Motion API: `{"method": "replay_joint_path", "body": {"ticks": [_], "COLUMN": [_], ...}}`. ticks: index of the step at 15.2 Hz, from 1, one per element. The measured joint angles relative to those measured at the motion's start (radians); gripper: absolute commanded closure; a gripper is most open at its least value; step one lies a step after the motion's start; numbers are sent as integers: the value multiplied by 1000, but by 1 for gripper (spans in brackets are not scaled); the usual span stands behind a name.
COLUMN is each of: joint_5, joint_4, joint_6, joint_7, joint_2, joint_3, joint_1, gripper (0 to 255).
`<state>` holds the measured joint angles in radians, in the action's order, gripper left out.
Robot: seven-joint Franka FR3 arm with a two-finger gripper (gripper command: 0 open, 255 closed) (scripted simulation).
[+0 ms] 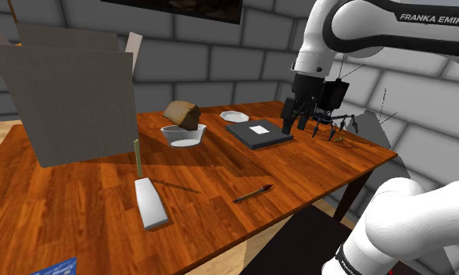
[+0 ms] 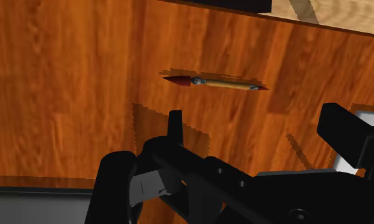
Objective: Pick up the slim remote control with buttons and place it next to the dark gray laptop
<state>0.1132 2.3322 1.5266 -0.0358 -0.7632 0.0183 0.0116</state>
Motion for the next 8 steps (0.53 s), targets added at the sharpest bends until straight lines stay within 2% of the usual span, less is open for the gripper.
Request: {"method": "replay_joint_path", "body": {"ticks": [3,8], "joint_5": [14,61], "joint_4": [6,15], "joint_6": [26,145], "joint_7": [-27,-131], "joint_2": [17,111], "joint_3": [25,124], "joint_1": [-6,-26], "gripper": [0,0]}}
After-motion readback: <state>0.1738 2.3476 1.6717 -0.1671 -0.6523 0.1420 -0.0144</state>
